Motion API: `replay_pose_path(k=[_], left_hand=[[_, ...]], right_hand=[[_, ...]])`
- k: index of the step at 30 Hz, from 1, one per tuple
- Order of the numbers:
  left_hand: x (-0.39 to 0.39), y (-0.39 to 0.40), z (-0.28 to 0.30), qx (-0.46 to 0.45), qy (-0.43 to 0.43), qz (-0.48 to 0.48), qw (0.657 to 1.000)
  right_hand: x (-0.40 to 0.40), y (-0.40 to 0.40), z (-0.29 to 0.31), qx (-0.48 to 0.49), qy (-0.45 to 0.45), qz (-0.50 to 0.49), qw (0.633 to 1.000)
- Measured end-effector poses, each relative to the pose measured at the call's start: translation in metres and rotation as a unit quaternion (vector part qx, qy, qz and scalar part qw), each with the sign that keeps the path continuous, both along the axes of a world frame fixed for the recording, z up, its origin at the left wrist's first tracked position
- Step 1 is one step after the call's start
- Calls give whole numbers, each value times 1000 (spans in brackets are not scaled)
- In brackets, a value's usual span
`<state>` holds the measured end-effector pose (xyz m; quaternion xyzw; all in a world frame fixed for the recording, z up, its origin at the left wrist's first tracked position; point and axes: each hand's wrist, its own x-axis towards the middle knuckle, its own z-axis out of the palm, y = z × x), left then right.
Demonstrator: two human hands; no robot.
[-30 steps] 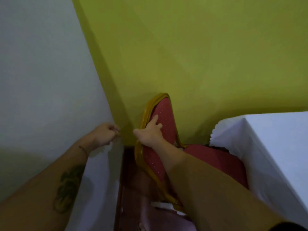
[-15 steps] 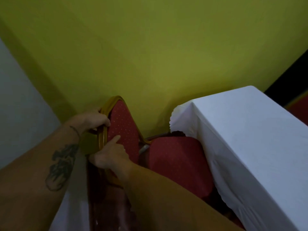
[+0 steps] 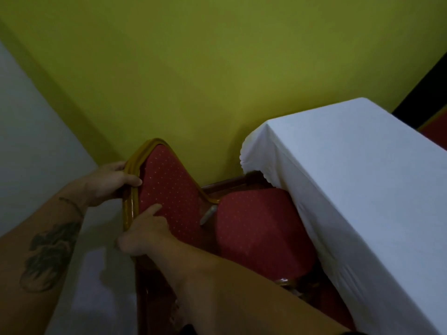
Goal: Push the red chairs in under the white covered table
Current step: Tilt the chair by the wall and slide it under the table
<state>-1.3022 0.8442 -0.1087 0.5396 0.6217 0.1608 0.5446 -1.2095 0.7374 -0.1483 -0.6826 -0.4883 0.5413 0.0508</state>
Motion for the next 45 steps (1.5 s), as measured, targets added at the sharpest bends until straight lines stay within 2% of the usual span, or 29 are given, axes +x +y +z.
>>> replay_pose_path(k=[11, 23, 34, 38, 45], left_hand=[[50, -20, -7, 45, 0, 22, 999], [104, -18, -6, -4, 16, -32, 999], [186, -45, -15, 33, -67, -19, 997], [216, -59, -25, 72, -68, -17, 995], [229, -70, -38, 104, -59, -7, 993]], right_hand=[[52, -20, 3, 23, -3, -10, 1000], [99, -30, 7, 42, -54, -41, 997], [181, -56, 5, 33, -14, -161, 986], [209, -72, 3, 48, 6, -202, 978], [212, -100, 0, 88, -78, -198, 973]])
